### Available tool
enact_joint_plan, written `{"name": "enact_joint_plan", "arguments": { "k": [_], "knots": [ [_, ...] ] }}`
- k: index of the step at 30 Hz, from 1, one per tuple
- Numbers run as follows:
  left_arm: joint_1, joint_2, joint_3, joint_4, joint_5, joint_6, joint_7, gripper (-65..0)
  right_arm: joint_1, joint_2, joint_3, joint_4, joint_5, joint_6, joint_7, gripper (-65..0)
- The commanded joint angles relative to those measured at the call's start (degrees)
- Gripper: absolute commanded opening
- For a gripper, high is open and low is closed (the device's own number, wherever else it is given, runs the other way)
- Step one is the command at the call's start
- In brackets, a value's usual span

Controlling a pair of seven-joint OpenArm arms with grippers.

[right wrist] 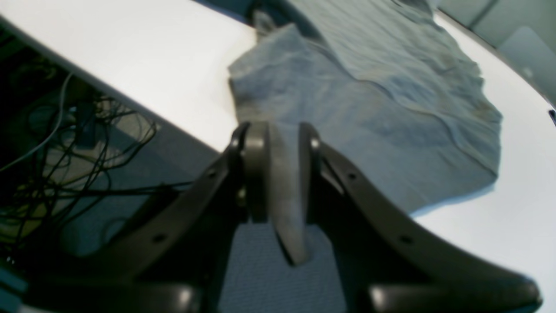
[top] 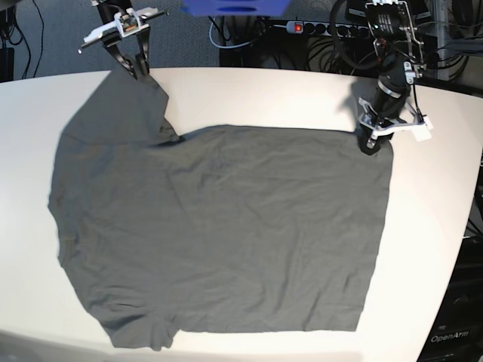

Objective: Fold the T-shirt properly
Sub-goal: 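Grasp the shirt edge beside the sleeve with the right gripper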

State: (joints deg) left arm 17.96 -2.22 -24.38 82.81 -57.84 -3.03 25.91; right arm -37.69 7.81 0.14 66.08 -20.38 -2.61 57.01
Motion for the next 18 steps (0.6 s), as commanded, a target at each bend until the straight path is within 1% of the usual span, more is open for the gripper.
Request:
{"name": "enact_joint_plan", "arguments": {
  "k": [1, 8, 11, 18],
  "knots": [
    [1.5, 0.7, 0.4, -1.6, -1.2, 3.0, 3.5, -62.5, -1.0, 0.4, 0.3, 0.8, -0.4, -0.2, 1.6, -52.1],
    [1.4, 0.7, 0.5, -1.6, -1.2, 3.0, 3.5, -62.5, -2.1, 0.7, 0.2, 1.7, -1.2, -0.2, 1.4, -52.1],
    [1.4, 0.7, 0.5, -1.6, -1.2, 3.0, 3.5, -62.5, -2.6, 0.8, 2.4, 3.7, -2.1, -0.2, 1.3, -52.1],
    [1.3, 0.7, 0.6, -1.6, -1.2, 3.0, 3.5, -62.5, -4.7, 0.7, 6.6, 6.4, -9.7, -0.2, 1.3, -52.1]
  ]
}}
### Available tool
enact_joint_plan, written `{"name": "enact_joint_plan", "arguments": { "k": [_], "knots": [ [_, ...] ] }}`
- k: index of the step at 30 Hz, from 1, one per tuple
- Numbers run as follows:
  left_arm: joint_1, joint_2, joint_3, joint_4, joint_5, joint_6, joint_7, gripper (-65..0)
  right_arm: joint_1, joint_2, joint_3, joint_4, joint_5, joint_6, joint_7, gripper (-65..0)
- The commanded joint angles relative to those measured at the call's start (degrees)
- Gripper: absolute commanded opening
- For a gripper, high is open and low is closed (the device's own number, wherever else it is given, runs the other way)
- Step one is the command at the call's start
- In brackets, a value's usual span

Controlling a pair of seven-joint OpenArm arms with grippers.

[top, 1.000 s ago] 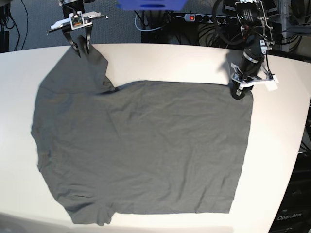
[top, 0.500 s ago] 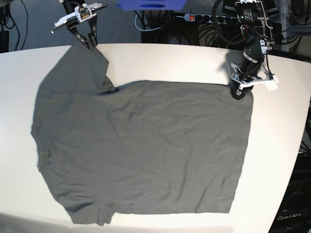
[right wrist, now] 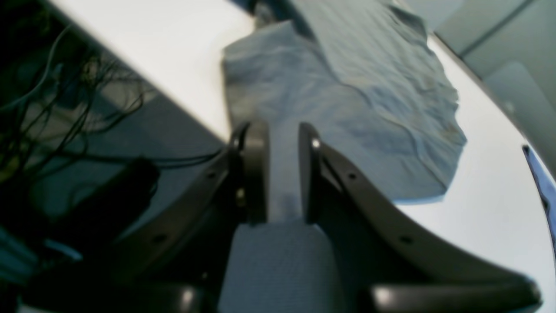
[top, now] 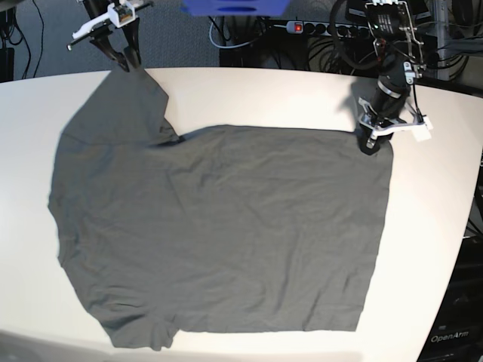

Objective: Fold the T-shirt properly
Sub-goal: 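Grasp the shirt edge beside the sleeve with the right gripper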

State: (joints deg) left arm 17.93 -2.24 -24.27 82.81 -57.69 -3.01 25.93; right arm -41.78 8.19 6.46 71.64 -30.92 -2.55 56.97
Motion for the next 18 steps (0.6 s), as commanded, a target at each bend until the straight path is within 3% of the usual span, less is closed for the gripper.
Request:
{"name": "enact_joint_plan", "arguments": {
  "k": [1, 8, 18],
  "knots": [
    [1.4, 0.7, 0.5, -1.6, -1.3, 3.0, 3.5, -62.5, -0.8, 0.3, 0.4, 0.8, 0.1, -0.2, 1.4, -52.1],
    [1.4, 0.7, 0.5, -1.6, -1.3, 3.0, 3.5, -62.5, -1.1, 0.0, 3.6, 1.1, -8.2, -0.2, 1.5, -52.1],
    [1.4, 0.7, 0.5, -1.6, -1.3, 3.0, 3.5, -62.5, -2.5, 0.0, 4.0, 3.8, -8.7, -0.2, 1.4, -52.1]
  ]
}}
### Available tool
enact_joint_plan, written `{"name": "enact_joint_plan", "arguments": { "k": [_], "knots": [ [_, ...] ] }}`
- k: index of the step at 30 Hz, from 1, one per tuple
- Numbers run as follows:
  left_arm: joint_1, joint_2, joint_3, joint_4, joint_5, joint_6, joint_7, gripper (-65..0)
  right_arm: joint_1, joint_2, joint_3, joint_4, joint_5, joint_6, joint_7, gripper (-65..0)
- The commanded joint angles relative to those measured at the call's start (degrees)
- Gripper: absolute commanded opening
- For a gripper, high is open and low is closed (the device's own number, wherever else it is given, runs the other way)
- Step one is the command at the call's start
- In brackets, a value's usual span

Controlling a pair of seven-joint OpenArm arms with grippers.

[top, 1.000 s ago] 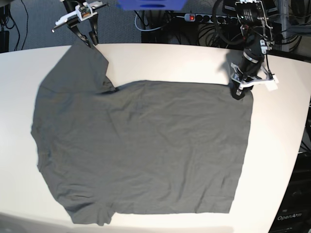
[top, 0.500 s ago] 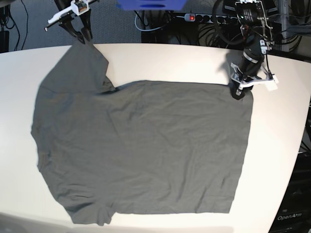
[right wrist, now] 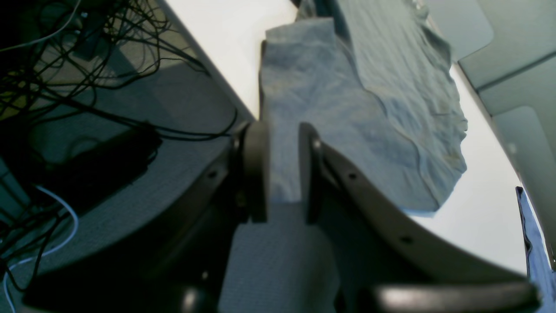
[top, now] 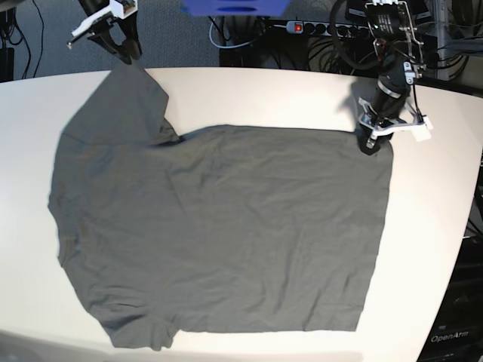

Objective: Fold the T-shirt properly
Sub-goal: 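Grasp the shirt edge beside the sleeve with the right gripper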

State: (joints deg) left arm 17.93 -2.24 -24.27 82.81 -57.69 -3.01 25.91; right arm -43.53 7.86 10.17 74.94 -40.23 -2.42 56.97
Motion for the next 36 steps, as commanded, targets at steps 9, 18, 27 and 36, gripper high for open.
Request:
{"name": "enact_joint_plan", "arguments": {
  "k": [9, 18, 27, 36],
  "knots": [
    [1.4, 0.5, 0.5, -1.6, -1.3, 3.0, 3.5, -62.5, -0.4, -1.2, 0.2, -3.2, 0.6, -0.4, 1.4, -41.9],
    [1.2, 0.5, 0.5, -1.6, -1.3, 3.0, 3.5, -62.5, 0.8, -1.2, 0.2, -3.5, 0.6, -0.4, 1.4, -38.9],
    [1.3, 0.5, 0.5, -1.6, -1.3, 3.0, 3.5, -62.5, 2.5, -1.2, 0.2, -6.8, 0.6, -0.4, 1.4, -38.9],
    [1.2, 0.5, 0.5, -1.6, -1.3, 3.0, 3.5, -62.5, 3.6, -1.1, 0.2, -7.0, 0.6, -0.4, 1.4, -39.0]
  ]
}}
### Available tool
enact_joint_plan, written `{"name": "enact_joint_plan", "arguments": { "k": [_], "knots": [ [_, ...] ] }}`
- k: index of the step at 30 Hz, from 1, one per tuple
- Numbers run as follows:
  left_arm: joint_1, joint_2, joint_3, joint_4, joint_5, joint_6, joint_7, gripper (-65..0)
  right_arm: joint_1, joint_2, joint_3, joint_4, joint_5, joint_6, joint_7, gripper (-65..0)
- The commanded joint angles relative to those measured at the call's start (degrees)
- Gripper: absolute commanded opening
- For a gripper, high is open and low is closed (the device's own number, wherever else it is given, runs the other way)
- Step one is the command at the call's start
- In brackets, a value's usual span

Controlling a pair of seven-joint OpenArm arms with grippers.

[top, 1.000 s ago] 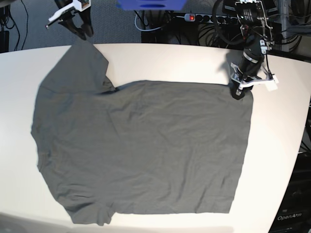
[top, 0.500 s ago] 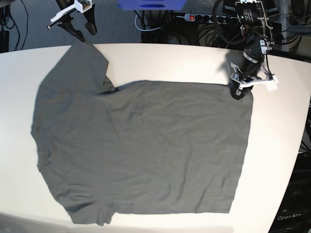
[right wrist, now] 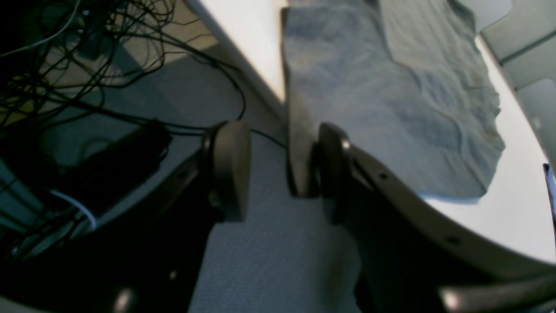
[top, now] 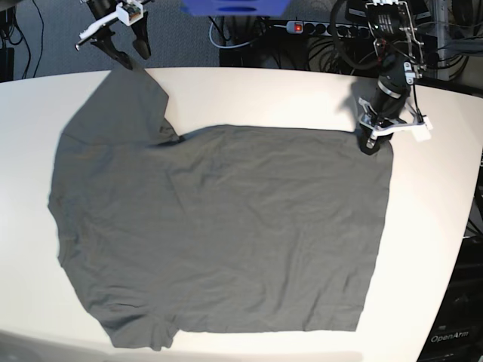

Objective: Fold the T-shirt properly
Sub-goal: 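Grasp the shirt edge beside the sleeve with the right gripper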

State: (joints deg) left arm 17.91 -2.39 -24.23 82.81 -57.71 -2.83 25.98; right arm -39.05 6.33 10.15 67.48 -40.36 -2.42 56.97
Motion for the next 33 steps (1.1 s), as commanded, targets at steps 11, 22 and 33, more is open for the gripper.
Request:
{"name": "enact_joint_plan", "arguments": {
  "k": [11, 22, 33],
  "knots": [
    [1.1, 0.7, 0.4, -1.5, -1.3, 2.8, 3.4, -62.5, 0.2, 0.5, 0.4, 0.4, 0.8, -0.4, 1.4, -39.3],
    [1.1, 0.8, 0.4, -1.5, -1.3, 2.8, 3.4, -62.5, 0.5, 0.7, 0.4, 0.4, 0.8, -0.4, 1.3, -39.6],
    [1.1, 0.9, 0.4, -1.5, -1.3, 2.8, 3.5, -62.5, 0.8, 0.7, 2.5, 0.4, 0.8, -0.4, 1.3, -44.4]
  ]
}}
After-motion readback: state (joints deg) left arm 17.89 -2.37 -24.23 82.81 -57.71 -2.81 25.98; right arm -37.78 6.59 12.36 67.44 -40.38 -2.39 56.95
